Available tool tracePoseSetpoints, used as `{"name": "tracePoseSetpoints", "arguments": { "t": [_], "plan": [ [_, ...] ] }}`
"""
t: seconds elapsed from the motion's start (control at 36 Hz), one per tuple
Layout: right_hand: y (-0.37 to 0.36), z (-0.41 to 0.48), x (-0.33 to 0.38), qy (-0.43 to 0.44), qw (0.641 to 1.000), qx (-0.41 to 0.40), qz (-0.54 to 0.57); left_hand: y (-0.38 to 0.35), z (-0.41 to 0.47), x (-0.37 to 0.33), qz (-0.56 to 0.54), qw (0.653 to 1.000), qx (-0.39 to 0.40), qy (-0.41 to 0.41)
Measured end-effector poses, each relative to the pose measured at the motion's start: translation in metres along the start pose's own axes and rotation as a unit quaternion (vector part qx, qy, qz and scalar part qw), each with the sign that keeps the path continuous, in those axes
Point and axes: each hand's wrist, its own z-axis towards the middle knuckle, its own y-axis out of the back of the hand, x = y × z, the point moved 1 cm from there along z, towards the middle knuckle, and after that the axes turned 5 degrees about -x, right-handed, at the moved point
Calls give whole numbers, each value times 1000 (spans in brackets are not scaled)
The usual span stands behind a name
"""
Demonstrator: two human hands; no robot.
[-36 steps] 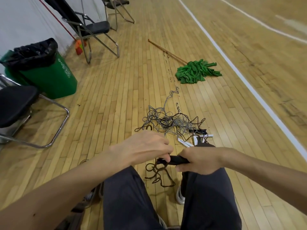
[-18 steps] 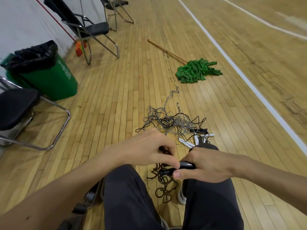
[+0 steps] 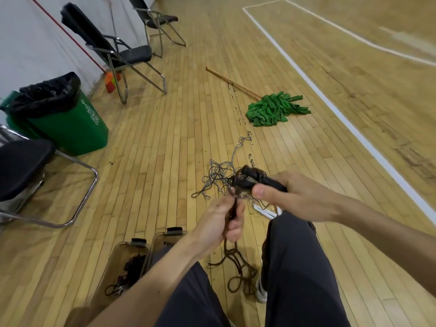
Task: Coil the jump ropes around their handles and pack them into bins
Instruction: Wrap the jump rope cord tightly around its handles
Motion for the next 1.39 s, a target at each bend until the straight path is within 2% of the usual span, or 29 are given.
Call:
{"name": "tracePoseSetpoints", "arguments": {
  "t": [0.08, 0.25, 0.31, 0.42, 0.53, 0.67, 0.75, 0.94, 1.08, 1.19, 1.39],
  "plan": [
    [10, 12, -9, -30, 998, -47, -39, -5, 1, 2, 18, 1000, -13, 19],
    [16, 33, -36, -100, 984, -100, -108, -7, 5, -6, 204, 978, -30, 16],
    [13, 39, -45, -122, 979, -97, -129, -5, 6, -9, 283, 958, -34, -7],
    [3, 48, -66, -158, 960, -93, -210, -4, 6, -17, 469, 882, -26, -44],
    [-4, 50, -82, -181, 943, -66, -272, -1, 6, -29, 579, 813, -10, -53],
    [-19, 47, -90, -191, 929, -26, -314, 5, 8, -54, 720, 689, 17, -79],
    [-28, 43, -88, -175, 927, -3, -333, 7, 10, -71, 750, 655, 48, -79],
    [-49, 29, -63, -110, 941, 81, -309, 13, 9, -109, 721, 675, 134, -82],
    [-57, 18, -46, -55, 947, 137, -286, 19, 9, -117, 652, 732, 178, -86],
    [-58, 8, -34, -22, 947, 193, -256, 21, 9, -119, 601, 764, 215, -92],
    [-60, -10, 9, 71, 935, 218, -271, 24, 12, -119, 483, 827, 275, -86]
  ]
}}
